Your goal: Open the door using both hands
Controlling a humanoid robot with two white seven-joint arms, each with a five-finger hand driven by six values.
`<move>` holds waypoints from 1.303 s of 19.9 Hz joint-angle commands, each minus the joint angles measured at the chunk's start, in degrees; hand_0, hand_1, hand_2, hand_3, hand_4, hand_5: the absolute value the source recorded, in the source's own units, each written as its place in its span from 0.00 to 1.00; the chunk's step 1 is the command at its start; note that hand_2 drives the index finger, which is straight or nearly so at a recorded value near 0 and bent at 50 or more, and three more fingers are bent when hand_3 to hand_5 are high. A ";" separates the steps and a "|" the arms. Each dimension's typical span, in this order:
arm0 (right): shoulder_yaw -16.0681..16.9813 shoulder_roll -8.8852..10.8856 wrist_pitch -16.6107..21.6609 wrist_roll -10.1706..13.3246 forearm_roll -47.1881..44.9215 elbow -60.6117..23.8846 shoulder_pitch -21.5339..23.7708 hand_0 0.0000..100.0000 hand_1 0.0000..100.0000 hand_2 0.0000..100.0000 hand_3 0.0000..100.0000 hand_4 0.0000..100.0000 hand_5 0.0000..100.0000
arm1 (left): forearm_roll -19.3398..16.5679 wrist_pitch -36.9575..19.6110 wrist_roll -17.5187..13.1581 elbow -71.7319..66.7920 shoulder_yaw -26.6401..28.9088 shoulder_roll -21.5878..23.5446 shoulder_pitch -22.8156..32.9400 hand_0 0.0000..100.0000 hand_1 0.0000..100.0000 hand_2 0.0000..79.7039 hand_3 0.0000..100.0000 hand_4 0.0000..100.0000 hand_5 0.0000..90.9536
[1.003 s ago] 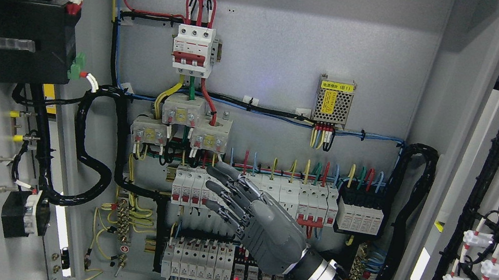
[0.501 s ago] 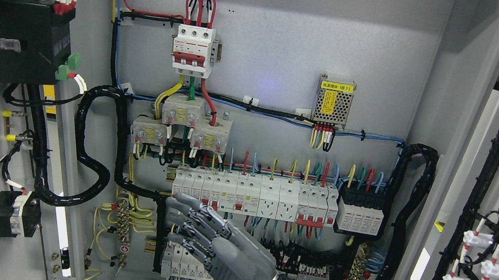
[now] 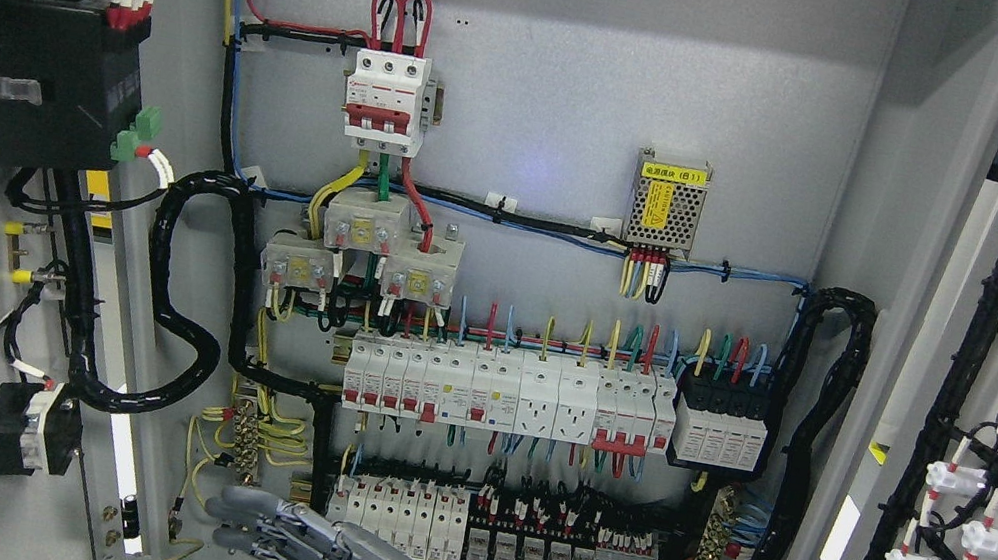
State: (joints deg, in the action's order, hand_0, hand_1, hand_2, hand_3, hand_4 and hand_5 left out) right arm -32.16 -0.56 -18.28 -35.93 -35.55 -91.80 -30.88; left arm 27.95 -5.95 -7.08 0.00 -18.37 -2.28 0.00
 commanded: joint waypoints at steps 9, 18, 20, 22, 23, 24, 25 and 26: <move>-13.01 -5.59 0.17 0.16 0.57 0.04 0.03 0.00 0.50 0.04 0.00 0.00 0.00 | 0.00 -0.03 -0.04 -0.27 0.00 -0.09 -1.85 0.12 0.56 0.00 0.00 0.00 0.00; -14.16 -7.96 0.08 0.25 3.47 2.77 -1.11 0.00 0.50 0.04 0.00 0.00 0.00 | 0.00 -0.03 -0.04 -0.18 0.00 -0.18 -1.85 0.12 0.56 0.00 0.00 0.00 0.00; -13.98 -7.96 0.26 0.25 3.47 2.68 -2.25 0.00 0.50 0.04 0.00 0.00 0.00 | 0.00 -0.03 -0.04 -0.18 0.00 -0.18 -1.85 0.12 0.56 0.00 0.00 0.00 0.00; -14.07 -7.96 0.26 0.25 3.39 2.68 -2.87 0.00 0.50 0.04 0.00 0.00 0.00 | 0.00 -0.03 -0.04 -0.18 -0.09 -0.27 -1.85 0.12 0.56 0.00 0.00 0.00 0.00; -14.15 -7.96 0.26 0.25 3.39 2.68 -3.13 0.00 0.50 0.04 0.00 0.00 0.00 | 0.00 -0.03 -0.04 -0.18 0.00 -0.35 -1.85 0.12 0.56 0.00 0.00 0.00 0.00; -14.16 -7.96 0.26 0.25 3.39 2.68 -3.39 0.00 0.50 0.04 0.00 0.00 0.00 | 0.00 -0.03 -0.04 -0.18 0.00 -0.35 -1.85 0.12 0.56 0.00 0.00 0.00 0.00; -14.24 -8.05 0.26 0.25 3.39 2.85 -3.57 0.00 0.50 0.04 0.00 0.00 0.00 | 0.00 -0.03 -0.04 -0.18 0.00 -0.35 -1.93 0.12 0.56 0.00 0.00 0.00 0.00; -14.24 -8.05 0.26 0.42 3.39 2.86 -3.66 0.00 0.50 0.04 0.00 0.00 0.00 | 0.00 -0.03 -0.04 -0.18 -0.09 -0.35 -1.93 0.12 0.56 0.00 0.00 0.00 0.00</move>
State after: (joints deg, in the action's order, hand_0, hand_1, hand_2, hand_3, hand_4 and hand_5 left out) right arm -44.62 -7.23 -18.11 -35.65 -32.43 -89.97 -33.31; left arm 27.95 -5.96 -7.00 0.00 -18.37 -2.48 0.00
